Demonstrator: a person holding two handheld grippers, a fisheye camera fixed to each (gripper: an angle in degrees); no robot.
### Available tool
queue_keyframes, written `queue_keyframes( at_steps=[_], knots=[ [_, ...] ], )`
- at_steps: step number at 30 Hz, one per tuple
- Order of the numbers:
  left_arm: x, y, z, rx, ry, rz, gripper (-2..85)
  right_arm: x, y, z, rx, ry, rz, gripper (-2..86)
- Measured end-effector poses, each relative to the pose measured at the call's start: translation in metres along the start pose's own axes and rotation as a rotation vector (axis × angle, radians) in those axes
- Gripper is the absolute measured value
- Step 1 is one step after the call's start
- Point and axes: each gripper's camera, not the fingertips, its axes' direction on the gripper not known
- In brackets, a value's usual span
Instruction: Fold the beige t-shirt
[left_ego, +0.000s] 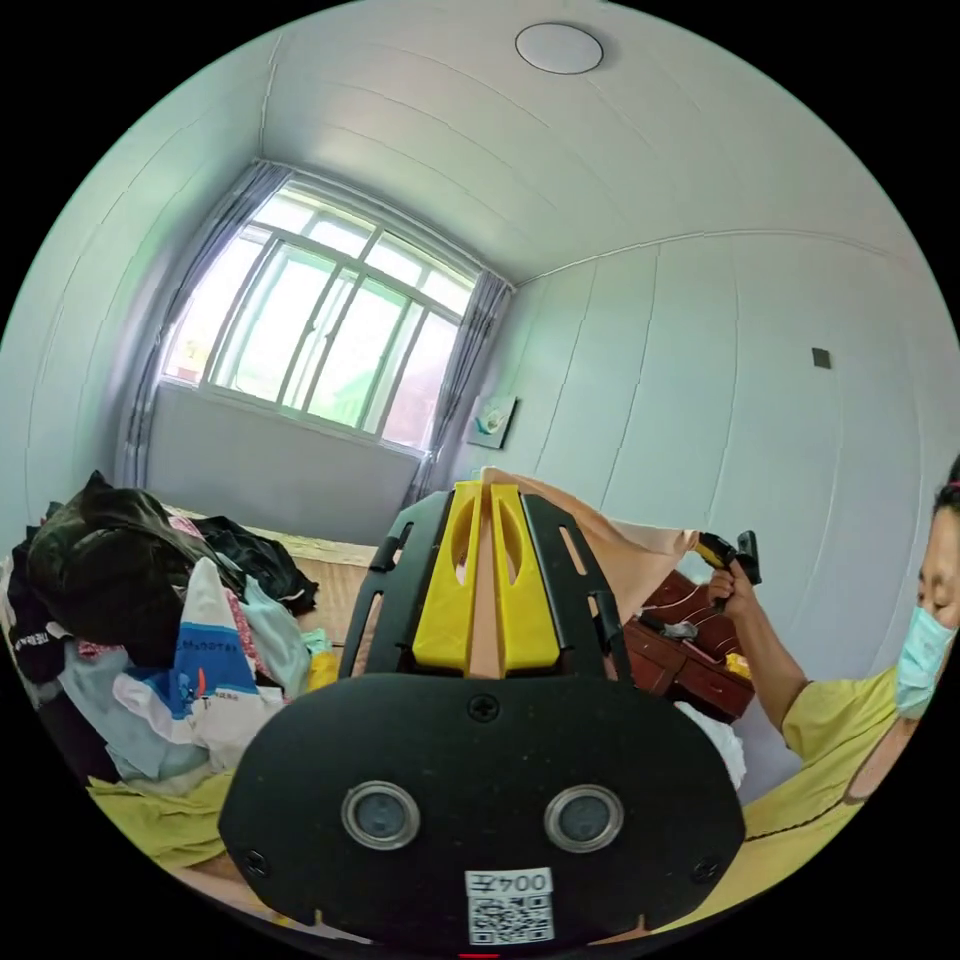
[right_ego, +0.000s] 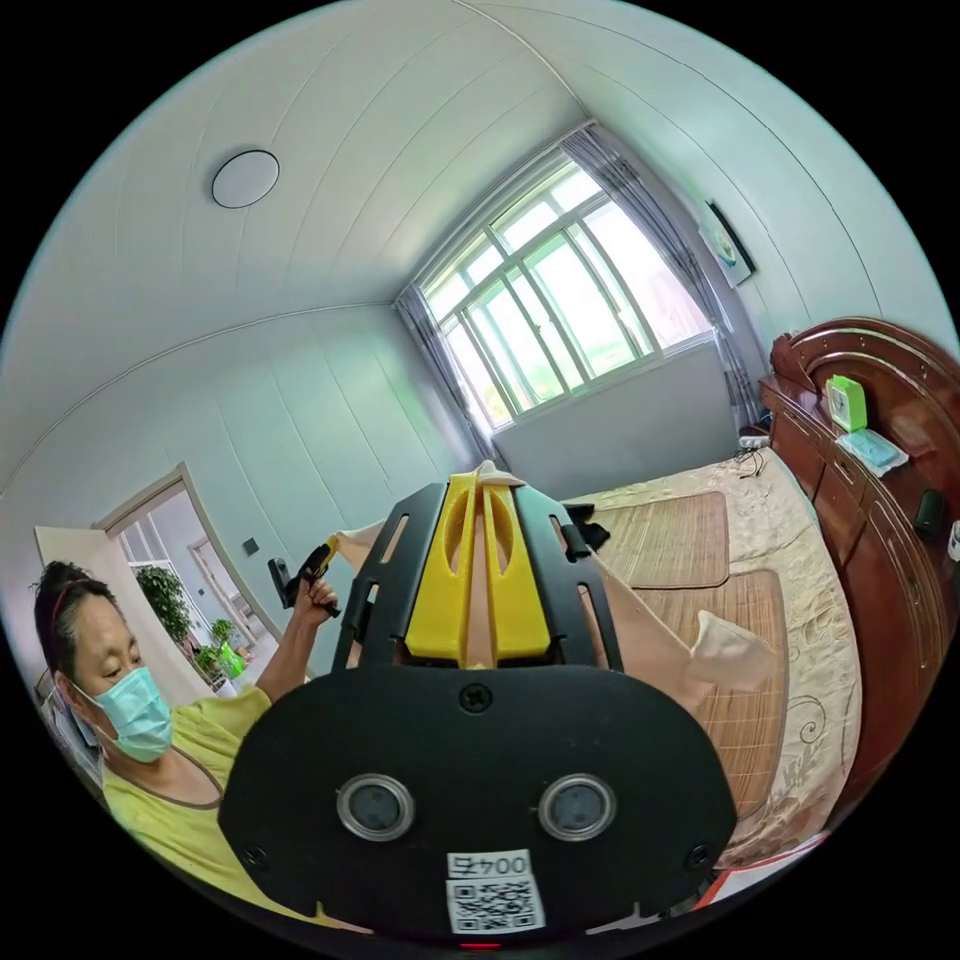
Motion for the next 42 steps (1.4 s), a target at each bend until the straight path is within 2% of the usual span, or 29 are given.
queue_keyframes(
  at_steps=[8, 13, 18, 23, 25, 28, 34, 37, 40, 42],
  knots=[
    [0.047, -0.013, -0.052, 0.076, 0.129, 0.036, 1.5, -0.037, -0.003, -0.048, 0.056, -0.163, -0.030, -0.7],
    [0.019, -0.005, -0.029, 0.058, 0.115, -0.005, 1.6, -0.029, -0.021, -0.029, -0.003, -0.183, 0.001, -0.7],
    [-0.099, 0.045, 0.090, -0.163, 0.056, -0.216, 1.5, 0.051, -0.032, 0.039, -0.127, -0.163, 0.223, -0.7],
    [-0.173, 0.066, 0.224, -0.285, -0.038, -0.241, 1.5, 0.157, -0.067, 0.122, -0.187, -0.016, 0.443, -0.7],
    [-0.189, 0.056, 0.263, -0.270, -0.065, -0.266, 1.4, 0.173, -0.093, 0.140, -0.165, 0.012, 0.462, -0.7],
    [-0.186, 0.015, 0.299, -0.180, -0.110, -0.191, 1.4, 0.173, -0.147, 0.158, -0.131, 0.037, 0.399, -0.7],
    [-0.147, -0.025, 0.269, 0.015, -0.004, 0.025, 1.4, 0.135, -0.218, 0.144, -0.064, 0.035, 0.168, -0.7],
    [-0.139, 0.019, 0.238, -0.002, 0.042, 0.127, 1.4, 0.134, -0.210, 0.133, -0.136, 0.041, 0.090, -0.6],
    [-0.144, 0.109, 0.216, -0.073, 0.082, 0.177, 1.3, 0.158, -0.171, 0.128, -0.241, 0.041, 0.115, -0.6],
    [-0.156, 0.204, 0.214, -0.169, 0.062, 0.208, 1.3, 0.181, -0.139, 0.129, -0.307, 0.080, 0.144, -0.6]
  ],
)
